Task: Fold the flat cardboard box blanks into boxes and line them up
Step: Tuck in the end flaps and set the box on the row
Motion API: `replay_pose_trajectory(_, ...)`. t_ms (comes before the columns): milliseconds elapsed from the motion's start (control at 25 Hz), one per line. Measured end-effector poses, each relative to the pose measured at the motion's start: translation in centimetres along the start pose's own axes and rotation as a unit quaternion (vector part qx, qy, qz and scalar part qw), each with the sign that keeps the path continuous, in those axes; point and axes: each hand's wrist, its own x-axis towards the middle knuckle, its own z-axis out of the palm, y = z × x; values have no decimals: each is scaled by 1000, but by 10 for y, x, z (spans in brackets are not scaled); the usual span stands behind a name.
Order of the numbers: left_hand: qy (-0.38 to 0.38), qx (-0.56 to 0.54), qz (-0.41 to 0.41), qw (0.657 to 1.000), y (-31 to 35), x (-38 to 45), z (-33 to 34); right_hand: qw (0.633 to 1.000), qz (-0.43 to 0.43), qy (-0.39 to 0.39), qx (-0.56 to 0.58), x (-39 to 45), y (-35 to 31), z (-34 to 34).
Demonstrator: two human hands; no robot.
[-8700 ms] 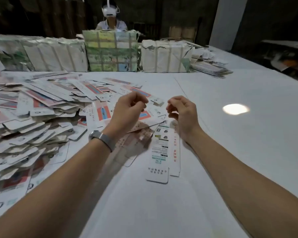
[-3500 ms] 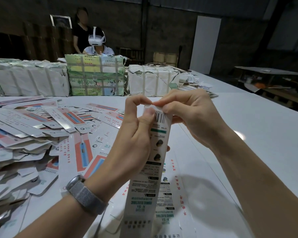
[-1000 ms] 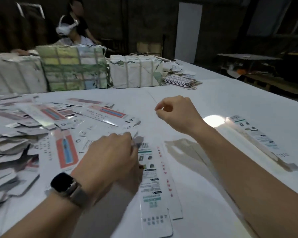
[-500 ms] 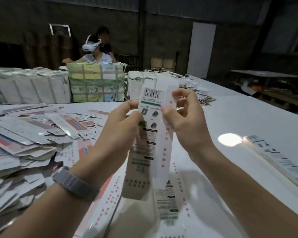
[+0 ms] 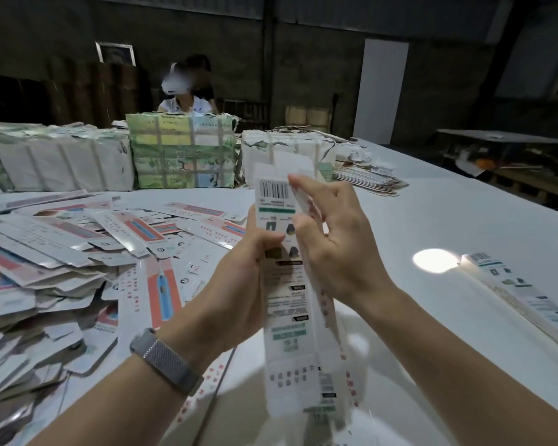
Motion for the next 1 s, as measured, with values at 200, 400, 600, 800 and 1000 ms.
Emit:
replay_pose_trajectory(200, 21, 114, -6, 993, -7, -1, -12, 997, 43, -39, 47, -2, 1, 3)
replay_pose_trajectory(400, 46, 85, -28, 995, -24, -1, -16, 991, 80, -99, 51, -4, 2, 5)
replay_pose_trajectory(600, 25, 116, -40, 992, -26, -4, -21, 989, 70, -125, 16, -3, 2, -2)
replay_pose_trajectory(800, -28, 179, -76, 980, -24, -5, -21, 959, 95, -265, 35, 7, 7, -17)
replay_pose_trajectory(1000, 2, 262, 18, 965, -21, 5, -5, 927, 117, -349, 66, 15, 6, -39)
